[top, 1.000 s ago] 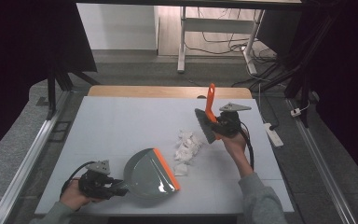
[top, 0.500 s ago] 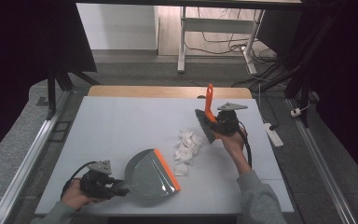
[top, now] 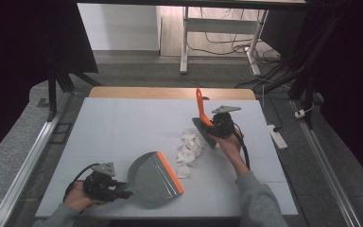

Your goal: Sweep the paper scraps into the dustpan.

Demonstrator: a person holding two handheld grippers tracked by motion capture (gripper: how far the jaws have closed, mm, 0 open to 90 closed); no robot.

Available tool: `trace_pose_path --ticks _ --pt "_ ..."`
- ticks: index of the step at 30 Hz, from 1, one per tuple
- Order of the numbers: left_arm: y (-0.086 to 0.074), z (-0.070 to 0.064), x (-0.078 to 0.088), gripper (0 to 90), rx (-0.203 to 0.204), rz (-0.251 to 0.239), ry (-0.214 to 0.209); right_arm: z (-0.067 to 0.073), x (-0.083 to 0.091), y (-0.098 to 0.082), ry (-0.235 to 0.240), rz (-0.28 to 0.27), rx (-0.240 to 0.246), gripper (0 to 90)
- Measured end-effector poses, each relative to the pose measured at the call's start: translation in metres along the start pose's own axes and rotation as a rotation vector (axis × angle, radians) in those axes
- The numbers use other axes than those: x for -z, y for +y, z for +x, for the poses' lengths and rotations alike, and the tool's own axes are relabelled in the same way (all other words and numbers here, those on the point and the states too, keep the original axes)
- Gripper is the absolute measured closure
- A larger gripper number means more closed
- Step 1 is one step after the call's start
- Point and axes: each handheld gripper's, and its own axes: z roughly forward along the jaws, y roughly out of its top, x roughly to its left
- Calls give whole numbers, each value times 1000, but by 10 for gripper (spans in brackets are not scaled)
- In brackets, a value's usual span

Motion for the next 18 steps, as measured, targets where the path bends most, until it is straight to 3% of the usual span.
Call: trace_pose_path --ticks 10,18 --pt "2 0 -3 612 4 -1 -6 18 -18 3 39 53 38 706" --pt "3 0 -4 612 8 -2 -5 37 -20 2 69 86 75 706"
